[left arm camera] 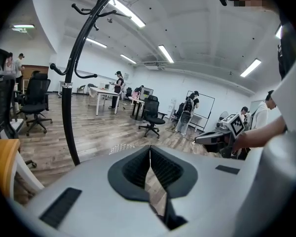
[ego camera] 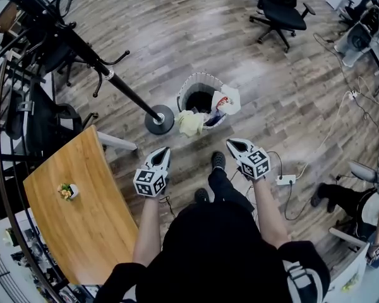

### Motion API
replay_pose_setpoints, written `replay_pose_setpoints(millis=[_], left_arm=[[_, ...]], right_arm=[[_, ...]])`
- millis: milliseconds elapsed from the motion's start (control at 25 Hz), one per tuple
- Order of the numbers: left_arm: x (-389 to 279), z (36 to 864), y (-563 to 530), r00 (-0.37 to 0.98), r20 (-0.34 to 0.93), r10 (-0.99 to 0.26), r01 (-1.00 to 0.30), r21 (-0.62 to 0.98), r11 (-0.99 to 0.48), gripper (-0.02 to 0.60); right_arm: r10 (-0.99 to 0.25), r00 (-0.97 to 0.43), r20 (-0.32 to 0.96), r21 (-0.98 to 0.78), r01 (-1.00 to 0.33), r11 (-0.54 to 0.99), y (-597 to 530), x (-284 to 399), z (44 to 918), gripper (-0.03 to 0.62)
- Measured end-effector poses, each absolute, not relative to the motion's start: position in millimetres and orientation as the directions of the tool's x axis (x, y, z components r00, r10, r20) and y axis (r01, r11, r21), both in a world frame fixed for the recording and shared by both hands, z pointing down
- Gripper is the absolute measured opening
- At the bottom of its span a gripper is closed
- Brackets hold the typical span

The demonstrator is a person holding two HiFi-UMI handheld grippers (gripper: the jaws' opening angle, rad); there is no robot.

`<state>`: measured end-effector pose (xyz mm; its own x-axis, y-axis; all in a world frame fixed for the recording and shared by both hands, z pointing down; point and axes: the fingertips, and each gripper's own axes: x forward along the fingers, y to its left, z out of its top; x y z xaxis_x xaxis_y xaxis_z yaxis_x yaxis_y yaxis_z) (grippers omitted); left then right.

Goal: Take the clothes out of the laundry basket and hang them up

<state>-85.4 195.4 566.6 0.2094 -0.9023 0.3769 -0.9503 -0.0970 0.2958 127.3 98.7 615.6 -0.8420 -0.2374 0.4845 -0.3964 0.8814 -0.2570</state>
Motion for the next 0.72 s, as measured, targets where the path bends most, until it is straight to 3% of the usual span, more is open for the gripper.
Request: replay_pose_setpoints(millis=[720], left_arm=[[-86, 590, 128, 0.190, 0.435, -0.880, -0.947, 0.316, -0.048, 0.021]], right_arm=[[-0.110, -0.837, 0.537, -0.295, -0.308, 0.904, 41, 106, 651, 0.008]])
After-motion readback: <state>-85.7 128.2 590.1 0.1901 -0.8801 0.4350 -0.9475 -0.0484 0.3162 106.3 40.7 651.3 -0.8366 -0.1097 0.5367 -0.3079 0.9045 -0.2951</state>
